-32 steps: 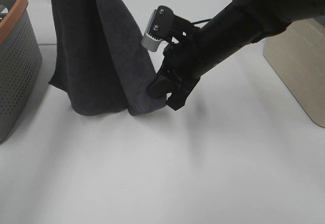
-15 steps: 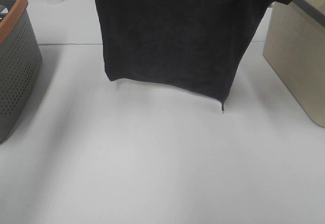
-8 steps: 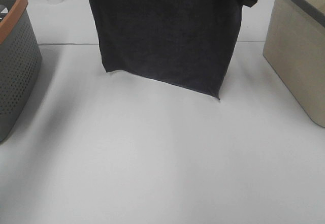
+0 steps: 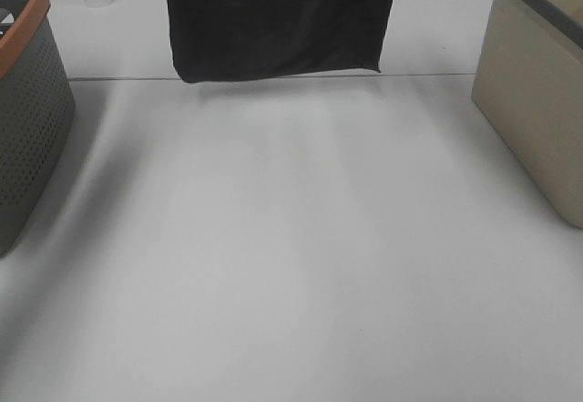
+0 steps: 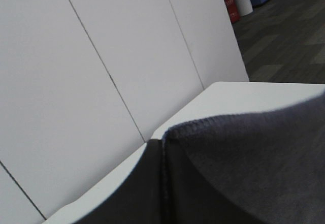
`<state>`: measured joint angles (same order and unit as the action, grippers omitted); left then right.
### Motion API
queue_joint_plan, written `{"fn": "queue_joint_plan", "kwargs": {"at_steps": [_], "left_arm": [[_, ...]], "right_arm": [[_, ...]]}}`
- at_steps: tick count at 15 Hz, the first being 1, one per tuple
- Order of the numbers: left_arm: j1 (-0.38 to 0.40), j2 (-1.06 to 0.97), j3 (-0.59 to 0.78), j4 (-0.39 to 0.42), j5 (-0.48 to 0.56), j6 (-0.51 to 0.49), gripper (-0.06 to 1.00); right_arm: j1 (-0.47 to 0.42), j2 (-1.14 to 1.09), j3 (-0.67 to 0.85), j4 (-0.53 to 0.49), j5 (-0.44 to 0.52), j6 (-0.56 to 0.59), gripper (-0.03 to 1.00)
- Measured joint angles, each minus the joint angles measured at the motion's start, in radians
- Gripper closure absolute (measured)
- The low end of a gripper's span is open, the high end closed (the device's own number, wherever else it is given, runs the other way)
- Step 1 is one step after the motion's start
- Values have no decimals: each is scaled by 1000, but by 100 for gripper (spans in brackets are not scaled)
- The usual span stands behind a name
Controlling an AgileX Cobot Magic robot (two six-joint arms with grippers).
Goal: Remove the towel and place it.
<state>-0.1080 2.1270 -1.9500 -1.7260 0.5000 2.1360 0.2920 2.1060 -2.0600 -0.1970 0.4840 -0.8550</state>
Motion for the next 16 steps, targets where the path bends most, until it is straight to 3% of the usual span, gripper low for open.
{"fn": "queue_joint_plan", "kwargs": {"at_steps": [3, 5, 7, 8, 9, 13, 16], "left_arm": [[32, 15, 20, 12, 10, -102, 94], [32, 15, 118, 101, 75, -195, 94], [22, 8, 262, 165, 156, -226, 94], [-7, -39, 429, 193, 135, -202, 94], [-21, -78, 502, 195, 107, -172, 94], [-35, -223, 730, 193, 67, -106, 94], [-35, -279, 882, 193, 10, -105, 94]], "right_arm": [[1, 2, 18, -12, 24, 63, 95], [1, 2, 92, -15, 44, 92, 95], [1, -23, 222, -6, 45, 97, 95], [1, -98, 389, 26, 34, 96, 95], [1, -142, 463, 51, 16, 92, 95], [1, -266, 703, 169, -12, 66, 95], [24, -295, 881, 262, -26, -22, 95]]}}
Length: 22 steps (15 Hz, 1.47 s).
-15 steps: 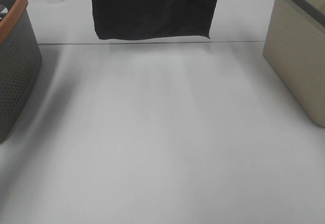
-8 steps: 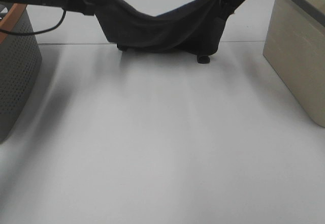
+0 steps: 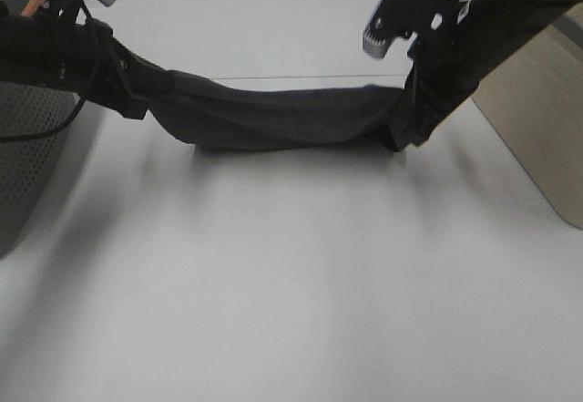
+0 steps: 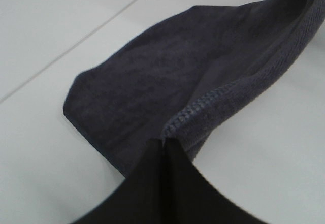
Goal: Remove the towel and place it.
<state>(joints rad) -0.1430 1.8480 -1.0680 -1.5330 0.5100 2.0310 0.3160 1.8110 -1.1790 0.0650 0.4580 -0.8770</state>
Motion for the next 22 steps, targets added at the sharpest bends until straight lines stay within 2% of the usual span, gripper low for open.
{"fn": "queue_joint_plan", "kwargs": {"at_steps": [3, 7, 9, 13, 14, 15, 16, 17, 18, 19, 20, 21, 22], "left_arm": [[-22, -2, 93, -1, -7, 1, 94], [-35, -2, 147, -9, -16, 10, 94], [-35, 16, 160, -17, -15, -14, 94], [-35, 91, 176, -10, 32, -124, 94], [-35, 91, 176, -8, 39, -129, 94], [-35, 91, 176, -6, 42, -132, 93], [-35, 91, 176, -6, 53, -132, 86], [-35, 91, 176, -6, 58, -132, 79], [-35, 91, 176, -6, 72, -132, 63], [-35, 91, 176, -6, 99, -132, 41], [-35, 91, 176, -6, 121, -144, 23], [-35, 90, 176, -6, 135, -180, 14], [-35, 89, 176, -5, 136, -223, 12]], "right_arm": [[15, 0, 145, 11, -85, -23, 95], [15, 0, 241, 11, -167, -23, 95], [15, 3, 272, 12, -175, -23, 95], [15, 60, 277, 29, -177, -23, 95], [15, 63, 277, 31, -174, -23, 94], [15, 64, 277, 31, -167, -23, 87], [15, 64, 277, 31, -156, -23, 74], [15, 64, 277, 30, -151, -24, 67], [15, 64, 277, 30, -148, -26, 50], [15, 64, 277, 28, -147, -26, 40], [15, 64, 277, 28, -145, -26, 36], [15, 60, 277, 28, -141, -26, 34], [15, 54, 277, 27, -132, -26, 33]]}}
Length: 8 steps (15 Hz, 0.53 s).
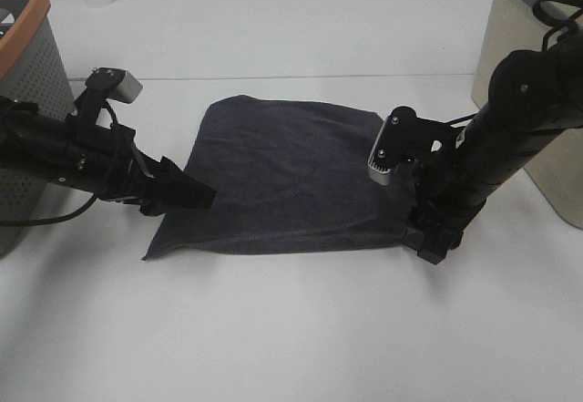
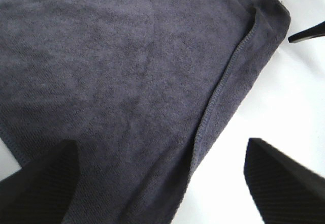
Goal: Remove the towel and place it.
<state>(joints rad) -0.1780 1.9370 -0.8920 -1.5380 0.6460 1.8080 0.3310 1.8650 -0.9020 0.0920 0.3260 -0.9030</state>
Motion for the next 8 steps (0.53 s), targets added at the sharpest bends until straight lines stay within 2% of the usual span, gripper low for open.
{"fn": "queue_joint_plan", "kwargs": {"at_steps": [2, 3, 6, 8], "left_arm": [[0, -10, -31, 47, 0, -117, 14], [0, -16, -46, 59, 0, -141, 14], [0, -52, -176, 176, 3, -309, 15], [0, -76, -294, 295, 0, -429, 15]], "right_arm": [[0, -53, 0, -49, -3, 0, 33], [0, -73, 0, -59, -13, 0, 33], [0, -199, 0, -92, -129, 0, 33], [0, -271, 0, -92, -231, 0, 35]]}}
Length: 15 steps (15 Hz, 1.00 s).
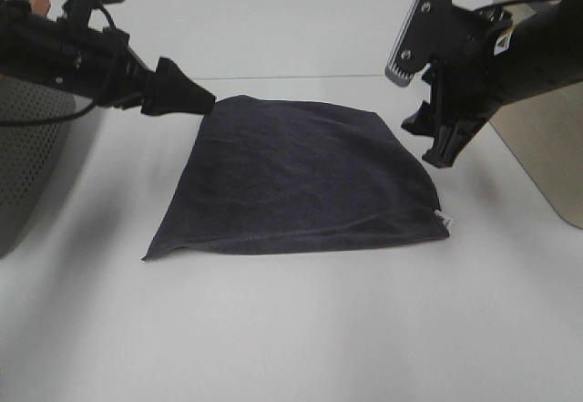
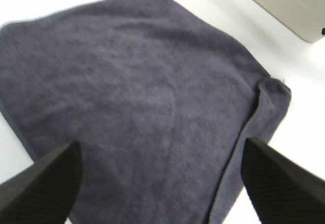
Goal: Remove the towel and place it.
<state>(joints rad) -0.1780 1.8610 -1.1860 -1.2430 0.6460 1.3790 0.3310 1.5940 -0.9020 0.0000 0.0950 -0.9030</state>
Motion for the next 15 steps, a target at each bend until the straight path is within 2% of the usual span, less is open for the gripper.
{"fn": "queue_joint_plan", "kwargs": {"at_steps": [2, 3, 4, 5, 8, 10, 11, 12, 13, 14, 15], "left_arm": [[0, -12, -130, 160, -35, -167, 16], [0, -12, -190, 277, -60, -302, 17], [0, -13, -253, 434, -83, -458, 18], [0, -13, -334, 687, -100, -677, 18], [0, -13, -471, 1283, -66, -1241, 20], [0, -13, -526, 1619, 56, -1593, 21], [1, -13, -536, 1743, 123, -1729, 21], [1, -13, -537, 1786, 146, -1766, 21], [2, -13, -537, 1820, 184, -1781, 21], [2, -13, -537, 1802, 208, -1733, 21], [2, -13, -537, 1738, 214, -1663, 21]], "right_arm": [[0, -57, 0, 6, -121, 0, 36], [0, -77, 0, 23, -166, 1, 36], [0, -93, -6, 55, -196, 1, 36], [0, -99, -38, 143, -222, 2, 36], [0, -99, -137, 349, -238, 2, 37], [-15, -99, -231, 581, -183, 3, 37], [-42, -99, -289, 671, -112, 3, 37], [-61, -99, -318, 706, -68, 3, 37], [-106, -98, -367, 742, 16, 11, 37], [-149, -96, -415, 744, 104, 46, 37], [-192, -90, -468, 713, 183, 108, 37]]}}
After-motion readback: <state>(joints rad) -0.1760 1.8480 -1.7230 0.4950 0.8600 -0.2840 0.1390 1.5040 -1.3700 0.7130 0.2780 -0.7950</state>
